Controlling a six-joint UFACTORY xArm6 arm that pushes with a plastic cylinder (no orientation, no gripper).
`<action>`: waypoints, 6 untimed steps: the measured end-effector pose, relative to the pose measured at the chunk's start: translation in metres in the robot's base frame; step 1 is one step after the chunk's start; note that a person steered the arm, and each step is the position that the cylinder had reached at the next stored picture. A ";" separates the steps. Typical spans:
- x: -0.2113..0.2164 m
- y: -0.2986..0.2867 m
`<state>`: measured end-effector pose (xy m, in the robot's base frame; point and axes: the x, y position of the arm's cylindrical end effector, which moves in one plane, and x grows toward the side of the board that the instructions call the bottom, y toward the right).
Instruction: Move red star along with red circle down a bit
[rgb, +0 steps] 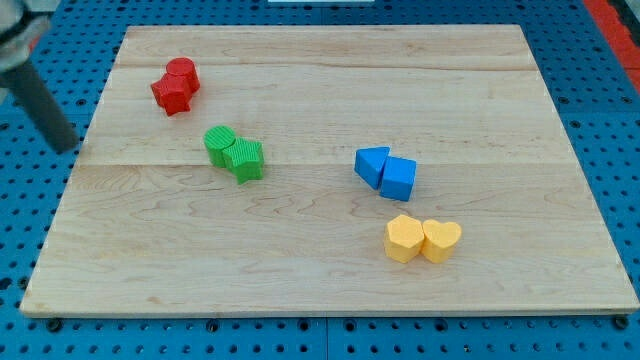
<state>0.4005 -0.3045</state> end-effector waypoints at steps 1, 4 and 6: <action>-0.018 0.000; -0.022 0.002; -0.047 0.027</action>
